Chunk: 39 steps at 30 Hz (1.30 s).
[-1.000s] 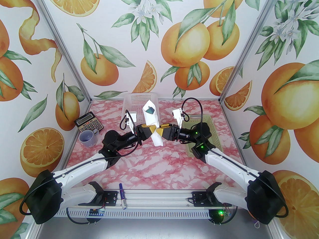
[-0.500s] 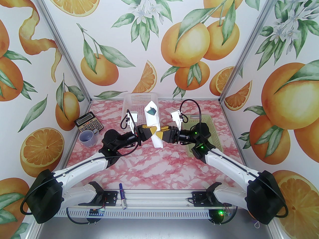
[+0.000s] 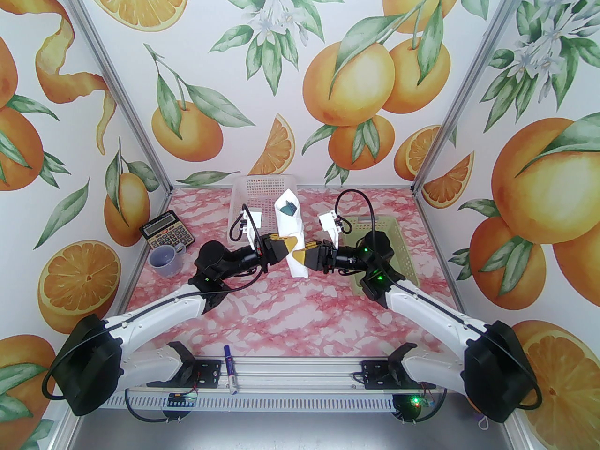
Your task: Place the utensils on the paper napkin and roll it up
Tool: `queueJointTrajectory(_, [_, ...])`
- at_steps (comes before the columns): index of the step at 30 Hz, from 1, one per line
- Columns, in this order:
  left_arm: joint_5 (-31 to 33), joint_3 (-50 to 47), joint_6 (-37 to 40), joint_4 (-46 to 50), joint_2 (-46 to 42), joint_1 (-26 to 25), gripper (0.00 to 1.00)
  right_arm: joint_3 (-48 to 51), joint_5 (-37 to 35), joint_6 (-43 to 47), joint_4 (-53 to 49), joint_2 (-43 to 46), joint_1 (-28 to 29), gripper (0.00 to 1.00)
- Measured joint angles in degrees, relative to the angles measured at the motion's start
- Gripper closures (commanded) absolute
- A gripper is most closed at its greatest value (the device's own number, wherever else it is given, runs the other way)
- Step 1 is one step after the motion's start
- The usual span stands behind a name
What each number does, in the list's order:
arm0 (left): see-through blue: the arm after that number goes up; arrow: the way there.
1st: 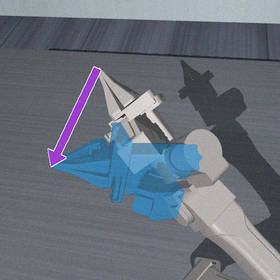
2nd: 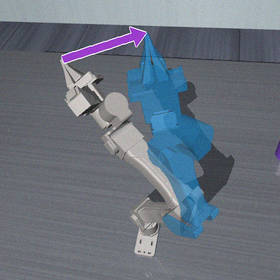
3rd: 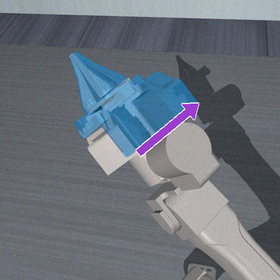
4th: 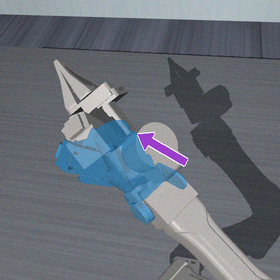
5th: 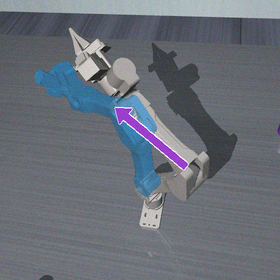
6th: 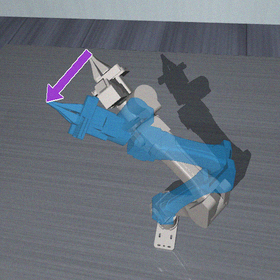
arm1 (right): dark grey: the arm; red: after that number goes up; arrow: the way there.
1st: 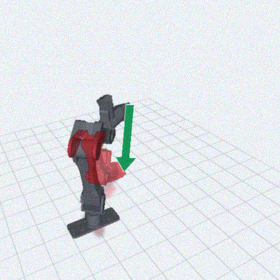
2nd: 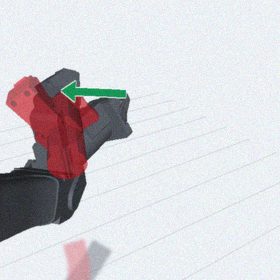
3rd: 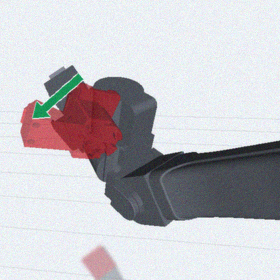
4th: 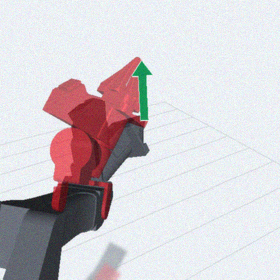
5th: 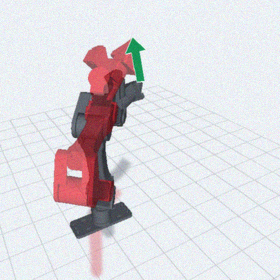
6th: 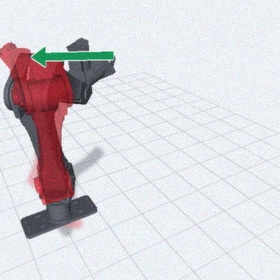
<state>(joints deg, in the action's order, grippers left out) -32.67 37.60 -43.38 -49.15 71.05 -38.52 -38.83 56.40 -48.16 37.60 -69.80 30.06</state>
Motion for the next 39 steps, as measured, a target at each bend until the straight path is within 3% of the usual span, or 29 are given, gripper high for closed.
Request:
queueJointTrajectory(4, [-1.2,0.5,-0.4,0.2,0.6,0.3,0.90,0.0,0.0,0.9,-0.2,0.0,-0.2,0.93])
queueJointTrajectory(7, [-2.0,1.2,-0.1,1.4,0.6,0.6,0.74,0.0,0.2,1.5,-0.2,0.0,-0.3,1.00])
queueJointTrajectory(13, [-4.4,1.5,0.5,3.7,-0.3,2.1,0.42,0.0,0.7,1.7,-2.8,0.0,-1.1,1.00])
queueJointTrajectory(17, [-5.0,1.5,0.7,4.5,-1.6,3.3,0.29,0.0,0.7,2.1,-3.8,0.0,-1.7,1.00])
queueJointTrajectory(19, [-5.5,1.5,0.9,5.5,-2.6,3.9,0.12,0.0,0.8,2.2,-4.2,0.1,-2.0,1.00])
queueJointTrajectory(21, [-6.4,1.5,0.5,7.6,-4.8,6.1,0.00,-0.2,0.9,2.2,-4.9,0.5,-2.0,1.00])
queueJointTrajectory(25, [-6.8,1.5,-1.1,6.7,-8.2,9.5,0.00,-1.4,1.1,2.6,-5.6,1.8,-1.6,1.00])
queueJointTrajectory(33, [-7.8,-1.9,-8.9,-5.0,-4.3,9.4,0.00,-2.8,1.2,2.6,-5.2,2.3,0.9,1.00])
queueJointTrajectory(39, [-8.0,-2.5,-10.6,-9.0,-3.4,8.1,0.00,-4.0,1.1,2.6,-4.8,1.7,2.6,1.00])
